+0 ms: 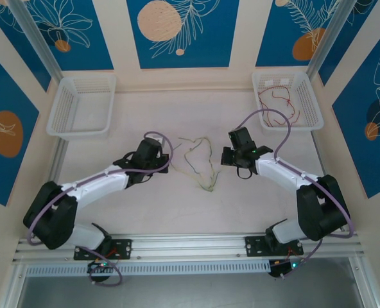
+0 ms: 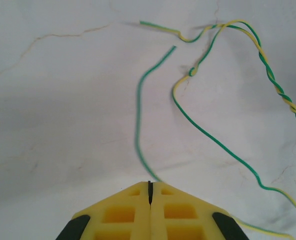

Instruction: Untangle the cables

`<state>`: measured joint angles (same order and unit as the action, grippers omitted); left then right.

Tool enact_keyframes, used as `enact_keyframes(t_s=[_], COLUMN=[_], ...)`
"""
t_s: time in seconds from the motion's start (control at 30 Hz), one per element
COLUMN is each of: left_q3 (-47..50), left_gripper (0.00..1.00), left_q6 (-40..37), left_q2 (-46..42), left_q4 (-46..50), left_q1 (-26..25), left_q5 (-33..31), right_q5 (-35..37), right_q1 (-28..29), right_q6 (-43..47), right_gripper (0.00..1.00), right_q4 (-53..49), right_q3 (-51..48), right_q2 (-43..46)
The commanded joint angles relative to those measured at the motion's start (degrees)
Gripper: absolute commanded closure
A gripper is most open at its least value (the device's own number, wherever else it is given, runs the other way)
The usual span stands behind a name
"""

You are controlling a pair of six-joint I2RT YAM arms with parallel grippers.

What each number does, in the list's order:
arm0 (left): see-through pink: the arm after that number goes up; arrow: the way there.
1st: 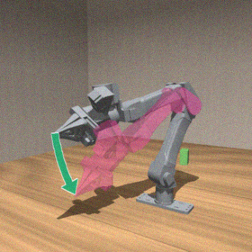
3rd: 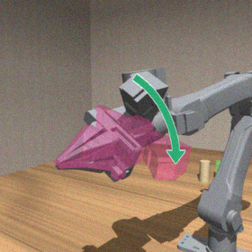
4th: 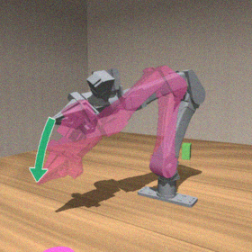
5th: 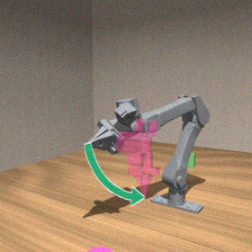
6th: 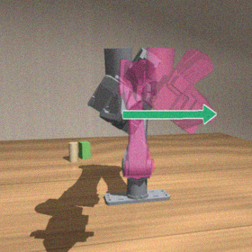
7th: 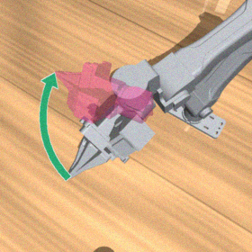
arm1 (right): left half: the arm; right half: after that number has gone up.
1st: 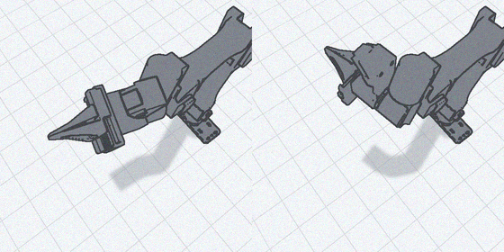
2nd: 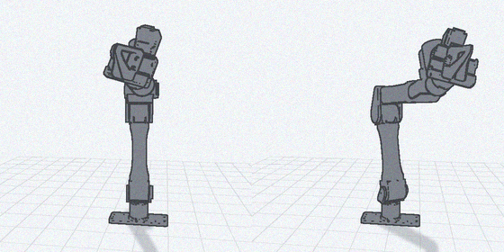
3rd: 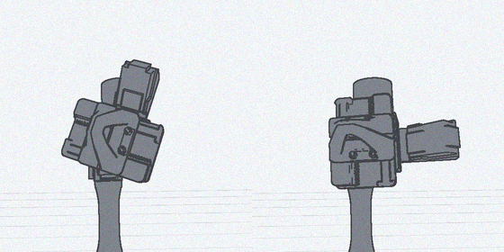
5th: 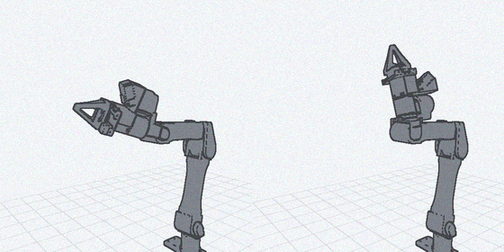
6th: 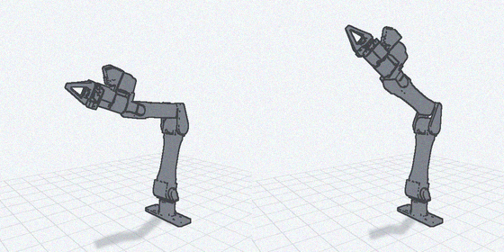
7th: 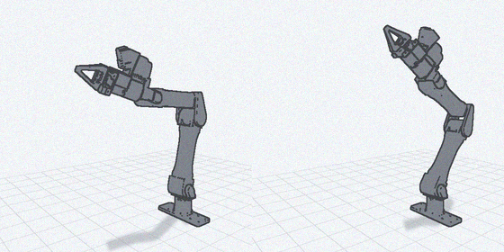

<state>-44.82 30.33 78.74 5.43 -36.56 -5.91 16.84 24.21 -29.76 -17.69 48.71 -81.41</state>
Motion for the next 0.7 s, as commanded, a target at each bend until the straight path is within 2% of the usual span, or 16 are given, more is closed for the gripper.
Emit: enact_keyframes(t_s=[0.0, 0.13, 0.5, 0.67], left_q3=[1.37, 2.99, 8.73, 8.56], left_gripper=[1.0, 1.0, 1.0, 1.0], left_q6=[-0.19, -0.57, 0.2, 0.18], left_q2=[-4.83, -9.36, -20.7, -21.42], left_q4=[2.82, 4.42, 8.92, 11.86], left_q1=[1.13, 3.54, 14.16, 17.04], left_q5=[-4.16, -5.17, -3.59, -2.34], right_q5=[3.2, 4.37, 5.78, 5.5], right_q1=[-1.04, -2.78, -9.75, -10.47], right_q6=[-0.34, -1.34, -1.89, -1.01], right_gripper=[1.0, 1.0, 1.0, 1.0], right_q4=[-1.61, -2.5, -6.41, -6.07], right_q3=[-0.02, -0.54, -3.03, -3.7], right_q2=[2.6, 5.25, 10.79, 12.82])
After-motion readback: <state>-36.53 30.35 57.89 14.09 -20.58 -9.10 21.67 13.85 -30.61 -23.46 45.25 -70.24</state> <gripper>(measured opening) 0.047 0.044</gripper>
